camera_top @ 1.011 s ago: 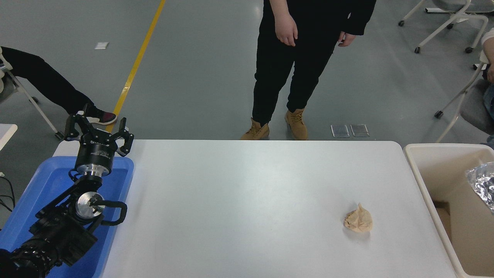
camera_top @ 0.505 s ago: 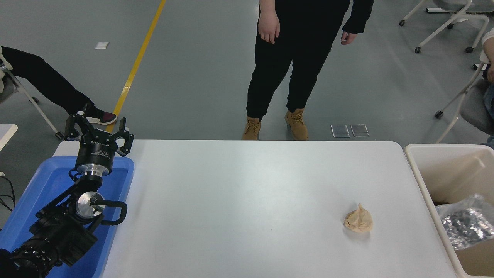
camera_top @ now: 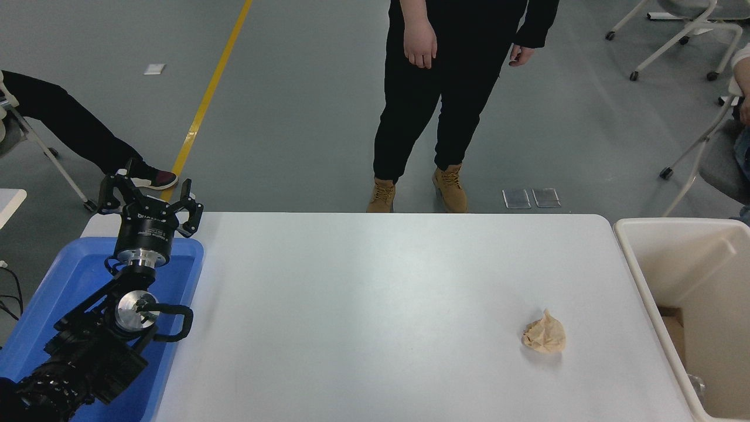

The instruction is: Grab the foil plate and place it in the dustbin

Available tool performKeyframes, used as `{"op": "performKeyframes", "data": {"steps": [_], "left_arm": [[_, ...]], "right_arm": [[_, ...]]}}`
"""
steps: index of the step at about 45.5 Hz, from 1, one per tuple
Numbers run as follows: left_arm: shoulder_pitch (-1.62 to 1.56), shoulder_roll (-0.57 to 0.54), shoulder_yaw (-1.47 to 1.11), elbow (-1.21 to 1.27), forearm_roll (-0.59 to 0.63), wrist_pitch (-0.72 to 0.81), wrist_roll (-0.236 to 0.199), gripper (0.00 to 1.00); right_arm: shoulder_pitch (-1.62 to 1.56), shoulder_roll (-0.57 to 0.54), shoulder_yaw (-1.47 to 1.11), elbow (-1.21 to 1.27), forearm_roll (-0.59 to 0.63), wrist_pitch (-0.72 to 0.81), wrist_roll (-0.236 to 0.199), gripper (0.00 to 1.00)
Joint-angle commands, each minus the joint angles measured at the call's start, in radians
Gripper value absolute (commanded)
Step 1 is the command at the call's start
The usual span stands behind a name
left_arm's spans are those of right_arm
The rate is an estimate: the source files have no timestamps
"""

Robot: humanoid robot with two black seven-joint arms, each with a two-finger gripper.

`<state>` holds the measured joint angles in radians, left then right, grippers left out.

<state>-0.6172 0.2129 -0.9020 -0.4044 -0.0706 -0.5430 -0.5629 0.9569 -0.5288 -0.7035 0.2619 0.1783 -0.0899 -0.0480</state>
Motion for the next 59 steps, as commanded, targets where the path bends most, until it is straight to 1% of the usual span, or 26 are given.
{"op": "performKeyframes", "data": {"steps": [1, 9, 15, 24, 31, 40, 46, 59], "left_arm": [[-0.001, 0.000, 0.000, -0.001, 0.000, 0.000, 0.000, 0.99], [-0.001, -0.001, 0.000, 0.001, 0.000, 0.000, 0.000, 0.99], [-0.001, 0.000, 0.000, 0.001, 0.000, 0.000, 0.000, 0.99], [-0.001, 0.000, 0.002, 0.001, 0.000, 0.000, 0.000, 0.99], [0.001, 0.000, 0.002, 0.001, 0.000, 0.000, 0.000, 0.99], [0.001, 0.000, 0.002, -0.001, 0.000, 0.000, 0.000, 0.99], [0.001, 0.000, 0.002, -0.001, 0.002, 0.000, 0.000, 0.99], [-0.001, -0.001, 0.002, -0.001, 0.000, 0.000, 0.000, 0.99]], "right_arm": [[0.131, 0.107, -0.149, 0.022, -0.011, 0.009, 0.000, 1.00], [0.169, 0.177, -0.197, 0.040, -0.077, 0.009, 0.000, 1.00], [0.255, 0.173, -0.229, 0.169, -0.152, 0.009, 0.000, 1.00], [0.518, 0.066, -0.340, 0.577, -0.247, 0.009, 0.000, 1.00], [0.695, 0.009, -0.427, 0.807, -0.322, 0.025, -0.001, 1.00], [0.934, -0.056, -0.524, 1.072, -0.341, 0.145, -0.001, 1.00], [1.071, -0.091, -0.562, 1.188, -0.341, 0.248, -0.003, 1.00], [1.316, -0.138, -0.596, 1.284, -0.341, 0.608, -0.004, 1.00]]}}
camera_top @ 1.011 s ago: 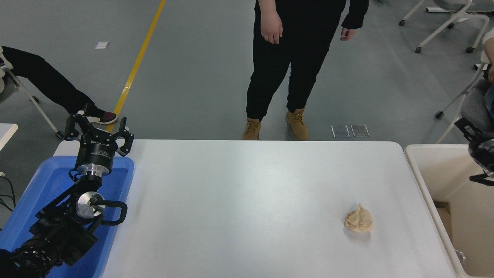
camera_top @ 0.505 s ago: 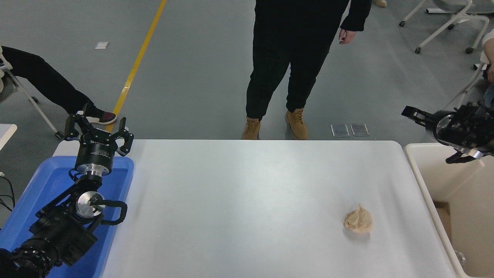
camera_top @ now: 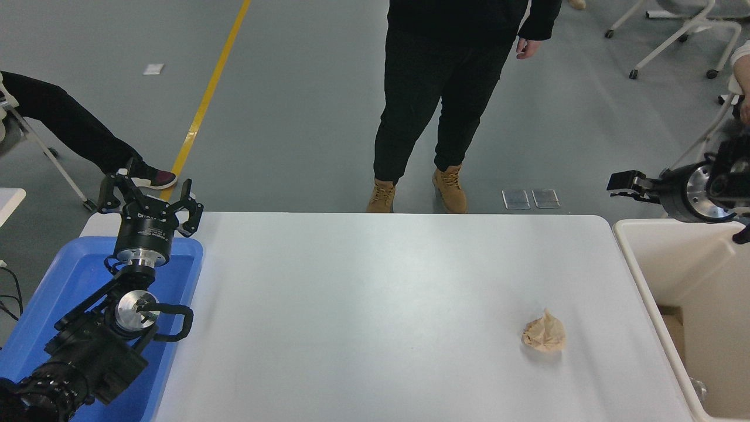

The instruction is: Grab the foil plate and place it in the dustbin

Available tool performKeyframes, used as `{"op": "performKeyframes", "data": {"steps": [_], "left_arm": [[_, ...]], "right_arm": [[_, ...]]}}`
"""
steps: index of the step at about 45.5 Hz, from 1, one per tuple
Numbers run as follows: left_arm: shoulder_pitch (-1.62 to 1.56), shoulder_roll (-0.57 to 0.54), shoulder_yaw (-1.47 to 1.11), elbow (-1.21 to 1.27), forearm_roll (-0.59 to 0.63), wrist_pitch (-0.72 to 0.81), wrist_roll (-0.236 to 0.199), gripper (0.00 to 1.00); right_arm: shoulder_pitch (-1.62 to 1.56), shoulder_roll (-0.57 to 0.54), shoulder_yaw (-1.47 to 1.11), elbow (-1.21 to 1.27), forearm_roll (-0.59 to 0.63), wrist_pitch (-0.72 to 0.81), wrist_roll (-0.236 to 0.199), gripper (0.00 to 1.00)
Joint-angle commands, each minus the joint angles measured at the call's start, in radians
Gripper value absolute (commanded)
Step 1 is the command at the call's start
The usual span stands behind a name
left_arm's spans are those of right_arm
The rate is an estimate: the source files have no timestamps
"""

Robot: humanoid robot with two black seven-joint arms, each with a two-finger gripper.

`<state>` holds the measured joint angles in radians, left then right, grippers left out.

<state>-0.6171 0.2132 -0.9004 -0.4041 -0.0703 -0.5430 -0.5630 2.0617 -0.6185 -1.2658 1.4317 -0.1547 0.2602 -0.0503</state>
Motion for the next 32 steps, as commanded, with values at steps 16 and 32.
{"op": "performKeyframes", "data": {"steps": [16, 32], "left_arm": [[0.000, -0.001, 0.000, 0.001, 0.000, 0.000, 0.000, 0.99], [0.000, -0.001, 0.000, -0.001, 0.000, 0.000, 0.000, 0.99]], "right_arm": [[0.351, -0.046, 0.005, 0.118, -0.009, 0.475, -0.005, 1.00], [0.344, 0.008, 0.020, 0.116, -0.026, 0.470, -0.005, 1.00]]}}
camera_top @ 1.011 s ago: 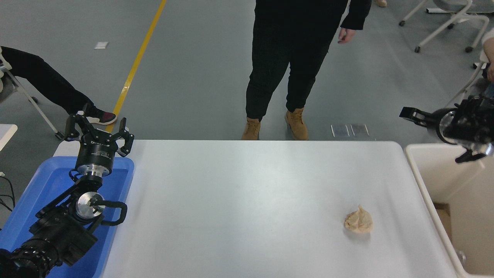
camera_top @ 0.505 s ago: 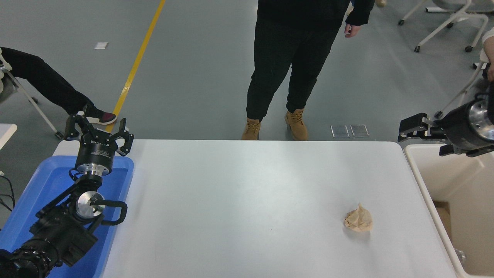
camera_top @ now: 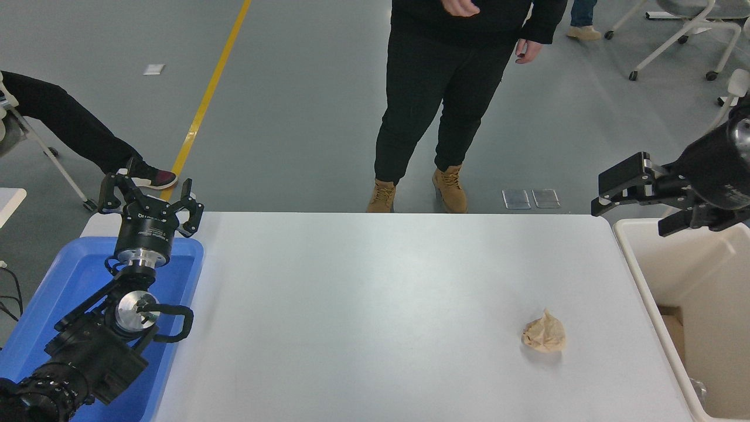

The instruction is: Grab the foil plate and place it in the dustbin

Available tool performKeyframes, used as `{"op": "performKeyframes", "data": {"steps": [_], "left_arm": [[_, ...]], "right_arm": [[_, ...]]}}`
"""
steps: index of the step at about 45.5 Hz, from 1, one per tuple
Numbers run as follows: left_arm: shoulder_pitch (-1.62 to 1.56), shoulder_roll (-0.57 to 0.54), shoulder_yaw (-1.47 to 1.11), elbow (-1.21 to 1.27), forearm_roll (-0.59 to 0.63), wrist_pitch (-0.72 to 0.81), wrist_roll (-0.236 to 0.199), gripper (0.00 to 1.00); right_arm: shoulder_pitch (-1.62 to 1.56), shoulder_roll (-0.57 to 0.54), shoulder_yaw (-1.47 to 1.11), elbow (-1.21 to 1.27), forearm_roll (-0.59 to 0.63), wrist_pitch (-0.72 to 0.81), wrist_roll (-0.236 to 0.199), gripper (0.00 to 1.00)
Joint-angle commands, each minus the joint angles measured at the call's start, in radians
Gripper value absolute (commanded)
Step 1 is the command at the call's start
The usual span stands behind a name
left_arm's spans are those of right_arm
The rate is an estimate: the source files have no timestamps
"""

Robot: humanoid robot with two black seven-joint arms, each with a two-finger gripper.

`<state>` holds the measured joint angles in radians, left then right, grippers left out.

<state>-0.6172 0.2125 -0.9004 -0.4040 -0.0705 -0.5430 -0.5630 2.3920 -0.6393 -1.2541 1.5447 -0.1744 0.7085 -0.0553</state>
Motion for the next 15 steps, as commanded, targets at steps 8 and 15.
{"op": "performKeyframes", "data": {"steps": [8, 15], "left_arm": [[0.001, -0.001, 0.000, 0.001, 0.000, 0.000, 0.000, 0.99], [0.001, 0.001, 0.000, -0.001, 0.000, 0.000, 0.000, 0.99]], "right_arm": [[0.007, 0.032, 0.013, 0.002, -0.008, 0.019, -0.002, 1.00], [0.003, 0.032, 0.013, 0.002, -0.022, 0.017, -0.002, 1.00]]}}
